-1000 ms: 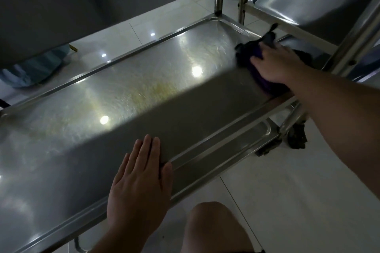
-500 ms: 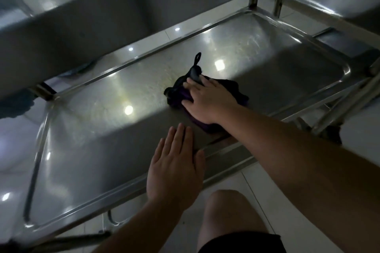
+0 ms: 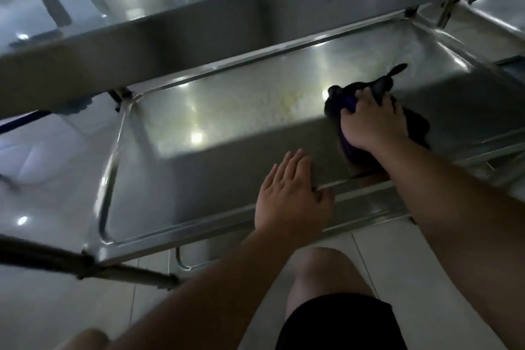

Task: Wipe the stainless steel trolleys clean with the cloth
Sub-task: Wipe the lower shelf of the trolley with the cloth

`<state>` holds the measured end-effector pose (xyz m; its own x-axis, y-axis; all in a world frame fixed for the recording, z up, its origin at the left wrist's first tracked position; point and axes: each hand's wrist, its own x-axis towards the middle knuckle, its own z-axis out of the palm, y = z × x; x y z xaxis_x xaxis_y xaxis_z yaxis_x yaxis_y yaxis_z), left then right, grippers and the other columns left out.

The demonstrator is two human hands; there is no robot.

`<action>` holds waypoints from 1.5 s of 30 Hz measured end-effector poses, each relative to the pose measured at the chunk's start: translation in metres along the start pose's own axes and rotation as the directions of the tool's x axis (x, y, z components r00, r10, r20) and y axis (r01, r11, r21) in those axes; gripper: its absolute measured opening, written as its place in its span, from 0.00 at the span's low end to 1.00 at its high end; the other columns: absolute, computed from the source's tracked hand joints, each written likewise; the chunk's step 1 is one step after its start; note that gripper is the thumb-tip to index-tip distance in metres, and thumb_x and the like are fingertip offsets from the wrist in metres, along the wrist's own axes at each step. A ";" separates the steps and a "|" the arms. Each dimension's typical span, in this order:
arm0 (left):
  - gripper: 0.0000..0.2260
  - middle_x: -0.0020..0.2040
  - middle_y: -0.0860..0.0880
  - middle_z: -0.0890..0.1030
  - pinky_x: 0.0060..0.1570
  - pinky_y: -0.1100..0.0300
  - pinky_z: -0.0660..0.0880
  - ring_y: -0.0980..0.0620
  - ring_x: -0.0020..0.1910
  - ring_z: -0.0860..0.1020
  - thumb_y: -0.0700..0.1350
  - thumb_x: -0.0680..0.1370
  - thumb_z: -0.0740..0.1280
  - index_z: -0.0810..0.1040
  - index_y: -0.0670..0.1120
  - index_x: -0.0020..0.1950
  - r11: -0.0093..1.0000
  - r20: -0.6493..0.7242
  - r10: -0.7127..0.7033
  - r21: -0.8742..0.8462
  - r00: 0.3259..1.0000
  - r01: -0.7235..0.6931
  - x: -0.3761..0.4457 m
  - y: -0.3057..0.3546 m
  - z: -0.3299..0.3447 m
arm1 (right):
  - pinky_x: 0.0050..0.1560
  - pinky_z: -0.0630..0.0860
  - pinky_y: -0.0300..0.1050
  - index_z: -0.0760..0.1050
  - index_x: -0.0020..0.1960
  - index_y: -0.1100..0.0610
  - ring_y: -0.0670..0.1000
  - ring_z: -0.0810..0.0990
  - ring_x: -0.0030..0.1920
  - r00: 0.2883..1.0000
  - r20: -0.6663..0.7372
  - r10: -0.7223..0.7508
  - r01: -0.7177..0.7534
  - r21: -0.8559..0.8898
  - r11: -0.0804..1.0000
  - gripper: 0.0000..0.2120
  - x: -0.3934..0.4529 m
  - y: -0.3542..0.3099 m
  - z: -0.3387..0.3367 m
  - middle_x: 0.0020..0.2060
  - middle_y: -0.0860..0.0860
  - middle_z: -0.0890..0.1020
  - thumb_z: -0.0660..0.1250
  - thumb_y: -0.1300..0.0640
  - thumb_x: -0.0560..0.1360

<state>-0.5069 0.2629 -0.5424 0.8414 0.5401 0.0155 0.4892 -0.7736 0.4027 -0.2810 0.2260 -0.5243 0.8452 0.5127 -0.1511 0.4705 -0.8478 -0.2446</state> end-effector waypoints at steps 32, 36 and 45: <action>0.31 0.86 0.47 0.54 0.83 0.49 0.45 0.49 0.85 0.48 0.61 0.83 0.47 0.54 0.52 0.85 0.915 -0.184 -0.377 0.080 0.908 0.396 -0.088 -0.185 -0.080 | 0.79 0.54 0.55 0.57 0.81 0.40 0.55 0.59 0.82 0.761 0.119 -0.638 0.635 0.064 0.769 0.31 -0.100 -0.199 0.069 0.82 0.49 0.62 0.54 0.34 0.80; 0.31 0.86 0.47 0.53 0.83 0.48 0.44 0.49 0.85 0.46 0.60 0.83 0.47 0.54 0.51 0.85 0.919 -0.173 -0.369 0.077 0.913 0.386 -0.088 -0.185 -0.080 | 0.70 0.70 0.58 0.64 0.79 0.45 0.64 0.73 0.72 0.930 -0.025 -0.368 0.368 0.004 0.930 0.30 -0.058 -0.105 0.039 0.76 0.57 0.71 0.57 0.35 0.80; 0.31 0.87 0.45 0.51 0.84 0.46 0.45 0.47 0.86 0.45 0.58 0.85 0.49 0.52 0.48 0.86 0.913 -0.153 -0.378 0.100 0.913 0.395 -0.086 -0.181 -0.082 | 0.81 0.48 0.59 0.52 0.84 0.49 0.58 0.49 0.83 0.958 0.089 -0.274 0.279 -0.046 0.959 0.41 -0.111 -0.112 0.050 0.85 0.47 0.50 0.42 0.30 0.77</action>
<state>-0.6867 0.3834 -0.5419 0.5482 0.8364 0.0015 0.8021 -0.5262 0.2822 -0.4401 0.2714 -0.5282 0.6579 0.7352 -0.1631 0.6984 -0.6767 -0.2331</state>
